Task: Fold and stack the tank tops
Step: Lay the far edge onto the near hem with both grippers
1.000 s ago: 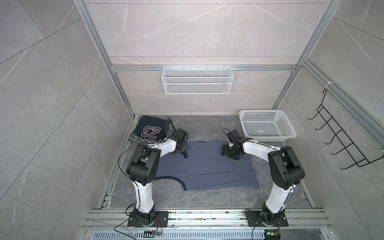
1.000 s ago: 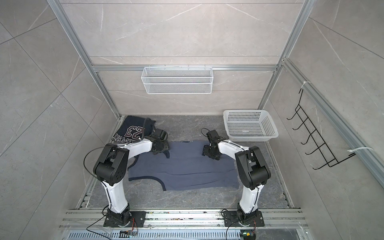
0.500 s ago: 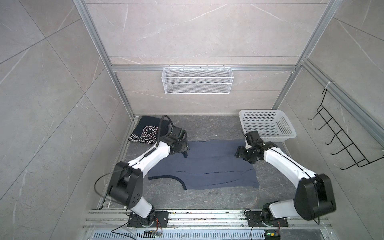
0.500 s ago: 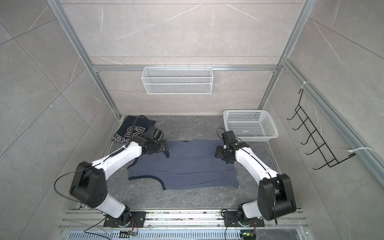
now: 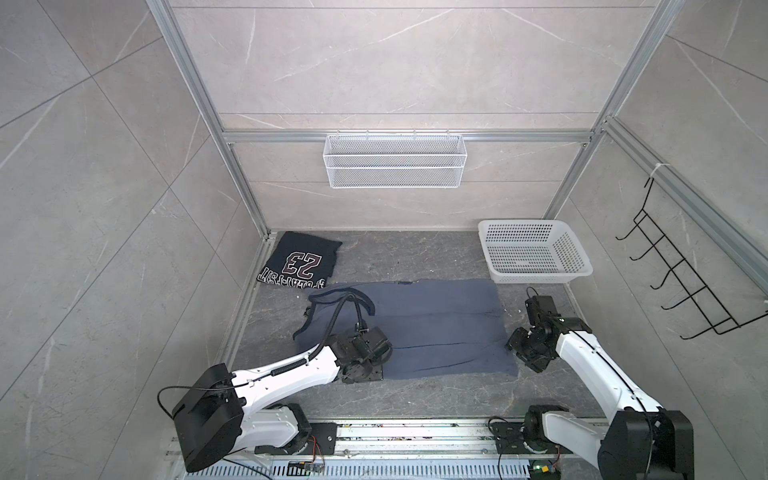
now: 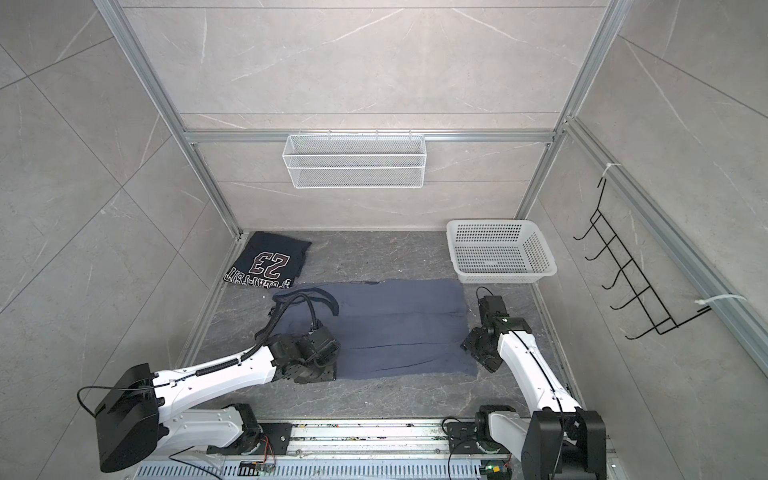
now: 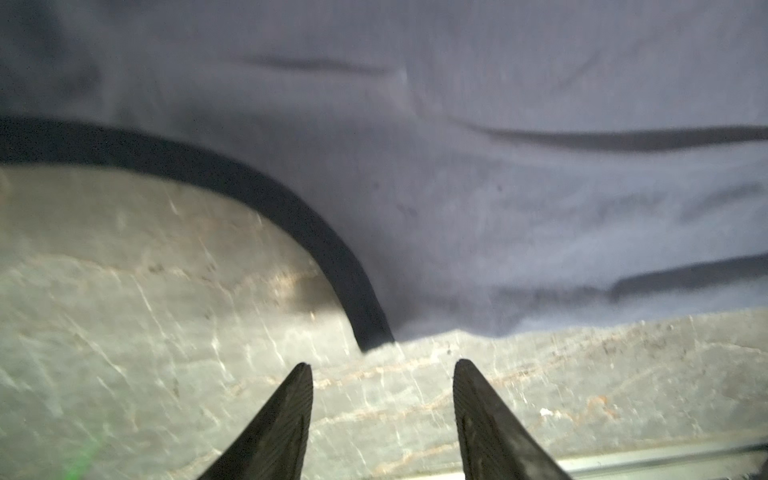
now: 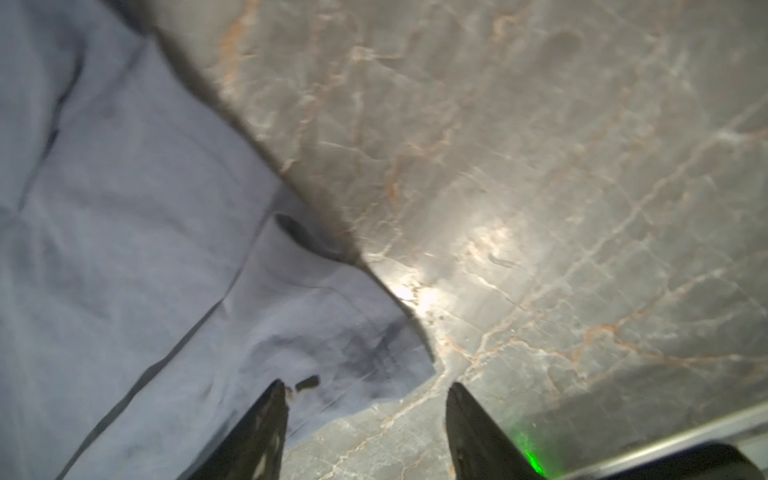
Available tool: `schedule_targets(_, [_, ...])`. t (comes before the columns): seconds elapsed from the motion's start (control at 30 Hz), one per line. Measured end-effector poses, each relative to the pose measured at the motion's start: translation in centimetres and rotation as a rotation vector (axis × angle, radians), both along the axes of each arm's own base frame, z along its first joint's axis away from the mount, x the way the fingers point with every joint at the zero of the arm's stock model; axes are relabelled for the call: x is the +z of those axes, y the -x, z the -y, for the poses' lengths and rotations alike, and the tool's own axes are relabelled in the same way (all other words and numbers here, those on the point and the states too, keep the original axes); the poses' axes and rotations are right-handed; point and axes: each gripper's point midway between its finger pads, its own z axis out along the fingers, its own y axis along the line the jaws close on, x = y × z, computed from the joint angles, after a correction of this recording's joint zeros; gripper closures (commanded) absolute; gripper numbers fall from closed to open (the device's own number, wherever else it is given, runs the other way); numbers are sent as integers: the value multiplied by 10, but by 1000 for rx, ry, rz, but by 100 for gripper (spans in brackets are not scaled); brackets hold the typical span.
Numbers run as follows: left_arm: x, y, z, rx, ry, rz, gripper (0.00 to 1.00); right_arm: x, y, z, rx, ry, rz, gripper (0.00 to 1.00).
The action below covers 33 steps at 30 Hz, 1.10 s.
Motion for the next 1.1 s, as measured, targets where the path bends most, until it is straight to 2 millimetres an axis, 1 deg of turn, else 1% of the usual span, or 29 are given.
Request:
schedule_targets(0.1, [-7, 10, 0, 22, 9, -13, 46, -5, 8, 6, -56, 3, -9, 40])
schedule_targets(0.17, [-16, 14, -5, 43, 3, -25, 48, -9, 13, 8, -79, 2, -21, 41])
schedule_targets(0.27, [-27, 18, -11, 69, -11, -40, 52, -16, 14, 8, -92, -1, -40, 43])
schedule_targets(0.43, [-35, 15, -6, 88, -7, -44, 55, -31, 13, 1, -87, -43, -81, 50])
schedule_targets(0.67, [-39, 12, 0, 93, -3, -41, 60, -47, 22, -9, -82, -100, -109, 61])
schedule_targets(0.8, [-39, 9, 3, 93, -1, -38, 65, -48, 21, -11, -79, -114, -105, 70])
schedule_targets(0.93, [-39, 8, 4, 93, -3, -36, 72, -47, 21, -12, -77, -117, -103, 72])
schedule_targets(1.1, [-40, 8, 4, 93, -5, -36, 82, -41, 20, -10, -77, -105, -73, 79])
